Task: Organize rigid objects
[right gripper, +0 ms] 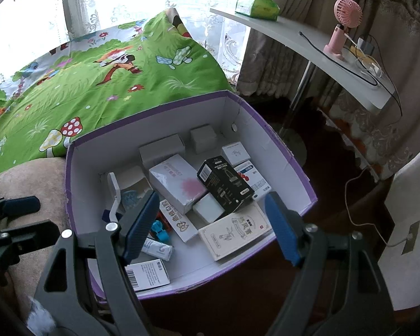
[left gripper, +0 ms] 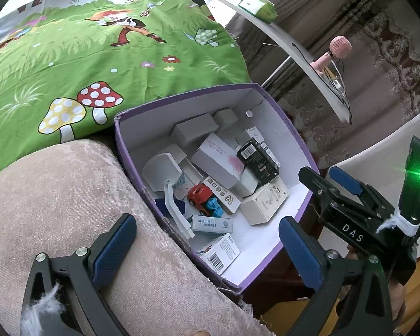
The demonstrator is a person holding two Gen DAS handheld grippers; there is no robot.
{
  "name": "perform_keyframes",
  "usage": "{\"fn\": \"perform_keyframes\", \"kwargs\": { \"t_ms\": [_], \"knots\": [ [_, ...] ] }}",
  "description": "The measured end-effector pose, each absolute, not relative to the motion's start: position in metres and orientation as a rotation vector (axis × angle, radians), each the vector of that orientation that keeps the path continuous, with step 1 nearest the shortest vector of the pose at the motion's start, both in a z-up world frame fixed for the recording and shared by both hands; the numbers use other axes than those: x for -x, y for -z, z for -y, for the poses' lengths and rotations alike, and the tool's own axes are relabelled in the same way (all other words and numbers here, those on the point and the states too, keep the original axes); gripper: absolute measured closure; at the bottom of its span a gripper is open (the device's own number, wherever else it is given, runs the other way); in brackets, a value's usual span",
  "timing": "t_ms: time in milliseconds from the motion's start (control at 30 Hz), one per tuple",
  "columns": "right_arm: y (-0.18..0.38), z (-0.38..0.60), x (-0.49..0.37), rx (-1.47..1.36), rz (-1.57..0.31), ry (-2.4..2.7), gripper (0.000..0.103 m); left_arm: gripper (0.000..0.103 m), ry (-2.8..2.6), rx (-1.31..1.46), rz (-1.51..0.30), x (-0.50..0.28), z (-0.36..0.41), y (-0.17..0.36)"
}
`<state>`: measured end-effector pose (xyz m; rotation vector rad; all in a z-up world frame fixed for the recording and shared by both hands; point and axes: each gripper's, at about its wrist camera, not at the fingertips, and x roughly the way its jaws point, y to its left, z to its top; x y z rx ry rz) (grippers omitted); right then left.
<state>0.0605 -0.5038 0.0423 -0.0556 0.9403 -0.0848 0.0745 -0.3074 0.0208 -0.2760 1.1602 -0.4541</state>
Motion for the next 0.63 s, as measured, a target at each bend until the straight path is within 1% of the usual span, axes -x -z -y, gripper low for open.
{"fn": "perform_keyframes", "kwargs": {
  "t_ms": [633],
  "knots": [
    [-0.0394,0.5052,-0.0613,0.051,-0.946,0.084,0.022,0.0,0.452,0.274,-1.149,-0.0737,0.3075,-0.0209]
  ]
}}
